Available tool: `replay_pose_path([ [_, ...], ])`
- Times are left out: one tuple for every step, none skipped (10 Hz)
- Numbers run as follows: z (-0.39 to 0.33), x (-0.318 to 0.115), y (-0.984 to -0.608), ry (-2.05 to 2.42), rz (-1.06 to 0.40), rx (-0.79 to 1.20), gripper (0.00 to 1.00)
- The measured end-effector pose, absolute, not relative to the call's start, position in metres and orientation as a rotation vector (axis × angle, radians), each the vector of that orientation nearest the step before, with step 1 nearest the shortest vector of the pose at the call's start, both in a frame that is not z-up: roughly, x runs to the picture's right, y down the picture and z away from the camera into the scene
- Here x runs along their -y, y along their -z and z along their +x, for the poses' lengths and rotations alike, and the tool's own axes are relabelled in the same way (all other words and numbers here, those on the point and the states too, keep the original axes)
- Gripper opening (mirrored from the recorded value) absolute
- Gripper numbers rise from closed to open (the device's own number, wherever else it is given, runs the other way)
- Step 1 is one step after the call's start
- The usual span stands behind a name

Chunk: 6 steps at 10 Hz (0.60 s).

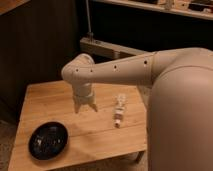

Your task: Place the bottle in the ceramic bowl

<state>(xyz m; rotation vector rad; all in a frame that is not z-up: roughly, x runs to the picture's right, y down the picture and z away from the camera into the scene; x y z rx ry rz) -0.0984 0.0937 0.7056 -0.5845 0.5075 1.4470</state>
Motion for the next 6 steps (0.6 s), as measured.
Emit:
replay_pose_path([
  [-0.095, -0.089, -0.709, -1.448, -0.586, -0.499, 0.65],
  [-0.083, -0.078, -0.718, -1.453, -0.58, -0.488, 0.65],
  [-0.074, -0.07, -0.725, -1.459, -0.577, -0.48, 0.65],
  [-0.06, -0.06, -0.734, -1.468, -0.572, -0.46, 0.65],
  [-0.046, -0.053, -0.742, -1.479, -0.57, -0.438, 0.65],
  [-0.031, -0.047, -0.749, -1.492, -0.569, -0.413, 0.65],
])
